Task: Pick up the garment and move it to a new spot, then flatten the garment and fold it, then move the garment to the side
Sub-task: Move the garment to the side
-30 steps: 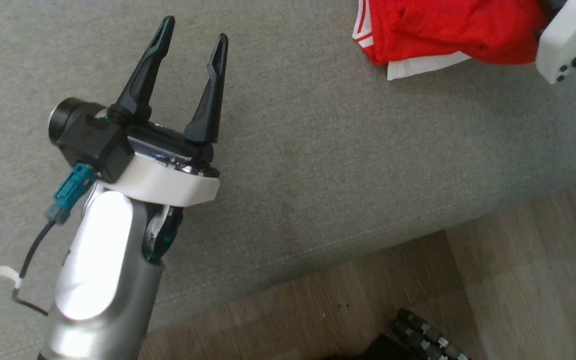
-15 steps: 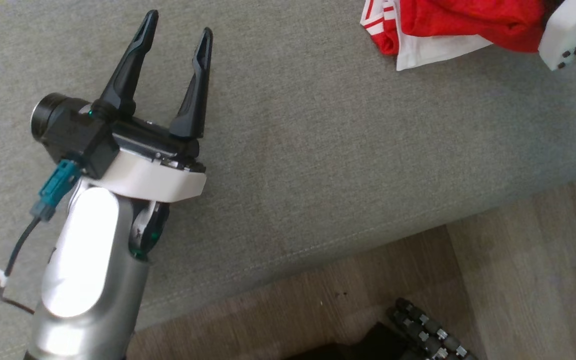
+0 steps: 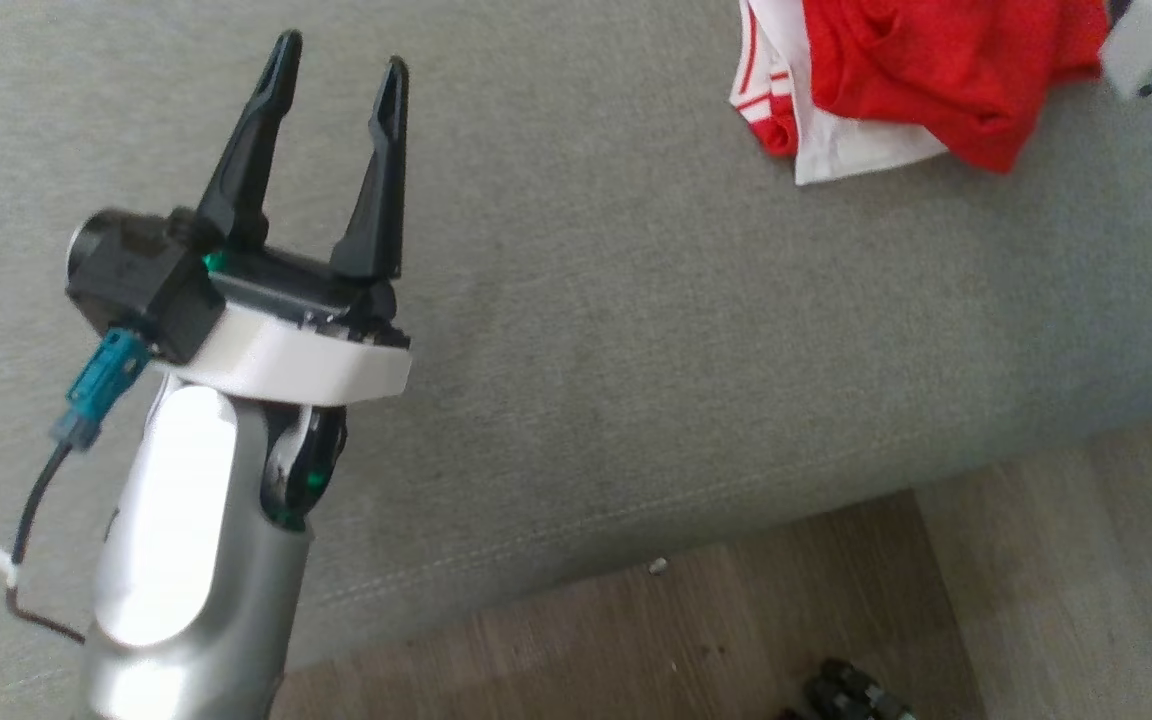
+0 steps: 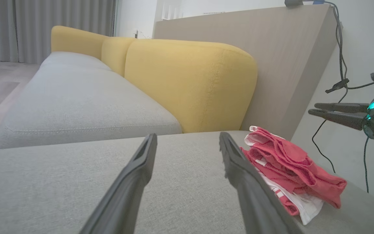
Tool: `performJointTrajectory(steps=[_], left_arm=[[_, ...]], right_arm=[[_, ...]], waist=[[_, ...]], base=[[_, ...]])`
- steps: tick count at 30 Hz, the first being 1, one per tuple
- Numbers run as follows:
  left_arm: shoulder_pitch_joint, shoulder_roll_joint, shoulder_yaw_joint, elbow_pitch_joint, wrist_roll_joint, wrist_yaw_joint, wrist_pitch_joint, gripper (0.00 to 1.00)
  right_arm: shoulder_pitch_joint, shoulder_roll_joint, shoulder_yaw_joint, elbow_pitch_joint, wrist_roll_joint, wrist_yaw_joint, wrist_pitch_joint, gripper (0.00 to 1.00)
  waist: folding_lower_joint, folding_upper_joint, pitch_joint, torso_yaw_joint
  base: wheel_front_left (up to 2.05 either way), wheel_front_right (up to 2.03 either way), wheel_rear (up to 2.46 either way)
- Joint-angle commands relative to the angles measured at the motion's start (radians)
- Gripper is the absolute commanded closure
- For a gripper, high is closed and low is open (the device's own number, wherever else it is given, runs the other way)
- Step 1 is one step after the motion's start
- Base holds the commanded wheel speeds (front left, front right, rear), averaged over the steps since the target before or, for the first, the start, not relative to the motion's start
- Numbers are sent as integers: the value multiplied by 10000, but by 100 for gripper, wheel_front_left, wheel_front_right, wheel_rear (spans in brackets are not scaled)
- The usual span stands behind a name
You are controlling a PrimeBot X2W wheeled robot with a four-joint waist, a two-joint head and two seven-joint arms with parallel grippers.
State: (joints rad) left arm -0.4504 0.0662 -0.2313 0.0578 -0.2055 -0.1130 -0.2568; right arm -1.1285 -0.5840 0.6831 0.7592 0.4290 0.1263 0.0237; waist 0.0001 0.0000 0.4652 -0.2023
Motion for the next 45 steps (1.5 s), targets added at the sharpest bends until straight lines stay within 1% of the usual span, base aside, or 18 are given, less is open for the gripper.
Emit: performJointTrajectory(steps=[1,7,14,21,25,31,35,38,45], left_arm=[[101,73,371,-363,-44,34,-49,0],[642,-52,821,-453,-158,112,-49,0],[1347,-137,1185,-503,-327,299,-49,0],[2105,-156,1133,-530,-728,627,-49,0],[2608,-158,1070,-547,-966,905,-49,0],[3443,-159,883,-588,-1096,1162,-49,0],[3785,-159,824,-666,-1072,1233,-49,0],[3903,-159,775,-809,-828,1247,-49,0],[4013,-159,808,-971,-831,1268,-49,0]], right_arm=[[45,-155,-188,-286,-77,44,-98,0],[616,567,-1242,-1034,-131,44,-475,0],[2233,1897,-2631,-2251,-308,44,-1350,0],[4463,3178,-3758,-3558,-1302,44,-1770,0],[5816,3828,-4167,-4254,-2164,44,-2027,0],[7623,4744,-4827,-5099,-3460,44,-2432,0],[8332,5042,-5070,-5400,-3938,44,-2555,0],[8818,5219,-5279,-5682,-4248,44,-2647,0],[9318,5329,-5335,-5927,-4443,44,-2744,0]], waist=[[-1,0,-412,347],[-1,0,-1126,800],[-1,0,-1982,1306],[-1,0,-2601,1737],[-1,0,-2967,1892],[-1,0,-3484,2045],[-1,0,-3642,2064],[-1,0,-3651,2115],[-1,0,-3668,2166]], base=[[0,0,0],[0,0,0],[0,0,0],[0,0,0],[0,0,0],[0,0,0],[0,0,0],[0,0,0],[0,0,0]])
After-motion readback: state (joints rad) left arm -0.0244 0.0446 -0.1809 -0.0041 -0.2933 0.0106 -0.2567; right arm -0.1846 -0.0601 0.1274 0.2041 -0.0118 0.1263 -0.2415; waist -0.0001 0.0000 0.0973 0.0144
